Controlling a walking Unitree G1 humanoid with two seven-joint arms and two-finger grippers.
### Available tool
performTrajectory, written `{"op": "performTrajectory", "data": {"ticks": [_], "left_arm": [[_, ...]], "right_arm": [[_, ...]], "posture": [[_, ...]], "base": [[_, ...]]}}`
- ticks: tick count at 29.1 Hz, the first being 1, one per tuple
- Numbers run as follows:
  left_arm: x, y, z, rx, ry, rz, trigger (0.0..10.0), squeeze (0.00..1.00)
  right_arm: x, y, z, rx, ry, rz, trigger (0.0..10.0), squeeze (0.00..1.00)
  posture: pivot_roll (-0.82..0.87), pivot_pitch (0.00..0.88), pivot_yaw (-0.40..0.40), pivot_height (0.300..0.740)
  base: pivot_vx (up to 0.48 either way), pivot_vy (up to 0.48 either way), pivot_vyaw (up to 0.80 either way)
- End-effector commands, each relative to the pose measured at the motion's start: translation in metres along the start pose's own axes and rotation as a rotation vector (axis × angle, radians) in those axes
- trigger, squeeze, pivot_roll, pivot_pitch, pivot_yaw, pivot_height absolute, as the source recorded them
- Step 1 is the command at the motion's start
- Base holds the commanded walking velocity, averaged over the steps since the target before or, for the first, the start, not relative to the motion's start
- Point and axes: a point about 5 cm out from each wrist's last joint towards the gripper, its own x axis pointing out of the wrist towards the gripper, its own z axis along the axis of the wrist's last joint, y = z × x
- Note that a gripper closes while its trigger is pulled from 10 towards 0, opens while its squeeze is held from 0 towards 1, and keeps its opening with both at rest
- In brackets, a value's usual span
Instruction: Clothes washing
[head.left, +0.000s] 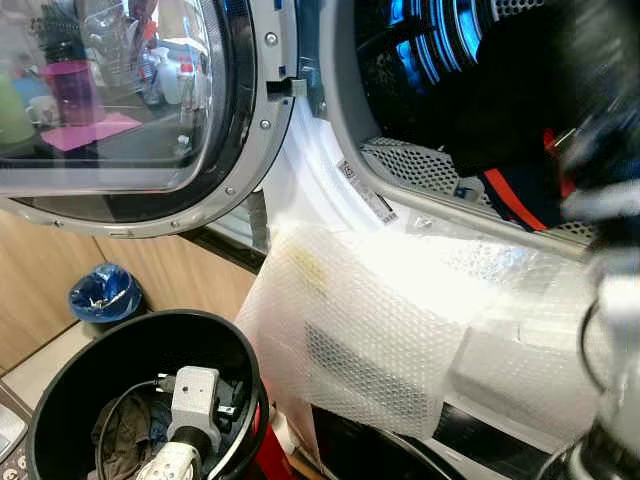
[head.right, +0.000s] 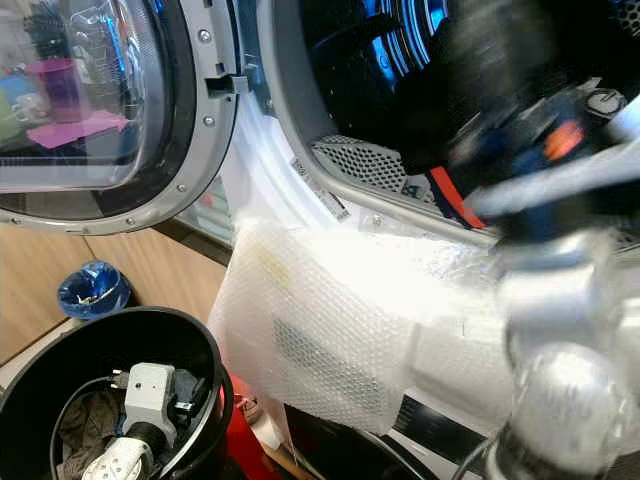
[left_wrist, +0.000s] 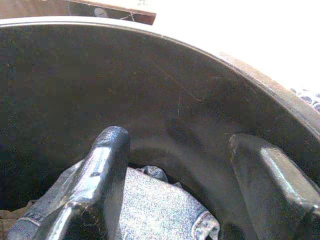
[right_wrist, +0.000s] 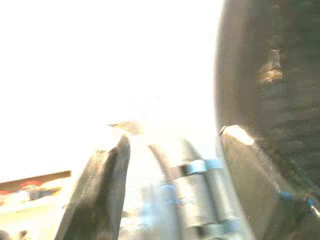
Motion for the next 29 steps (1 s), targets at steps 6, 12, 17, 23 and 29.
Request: {"op": "performTrajectory", "data": {"ticks": [6, 12, 17, 23, 29], "left_arm": [[0.003, -0.001, 0.015, 0.061, -0.086, 0.006, 10.0, 0.00], [0.001, -0.003, 0.047, 0.146, -0.227, -0.001, 10.0, 0.00], [-0.012, -0.019, 0.075, 0.218, -0.337, -0.097, 10.0, 0.00], [-0.027, -0.083, 0.067, 0.226, -0.176, -0.637, 10.0, 0.00], [-0.033, -0.114, 0.049, 0.181, -0.015, -0.913, 10.0, 0.00]], "right_arm": [[-0.081, 0.021, -0.085, 0.192, 0.464, 0.078, 10.0, 0.00], [-0.160, -0.013, -0.140, 0.268, 0.721, -0.268, 10.0, 0.00], [-0.222, -0.036, -0.165, 0.289, 0.806, -0.567, 10.0, 0.00], [-0.308, -0.058, -0.199, 0.179, 1.022, -1.059, 10.0, 0.00], [-0.358, -0.049, -0.210, 0.114, 1.172, -1.444, 10.0, 0.00]], "posture": [[-0.08, 0.032, 0.000, 0.740], [-0.07, 0.039, -0.008, 0.740], [-0.05, 0.043, -0.001, 0.740], [-0.05, 0.037, 0.006, 0.740], [-0.05, 0.028, 0.016, 0.740]], "base": [[0.000, 0.000, 0.00], [0.000, 0.000, 0.00], [0.000, 0.000, 0.00], [0.000, 0.000, 0.00], [0.000, 0.000, 0.00]]}}
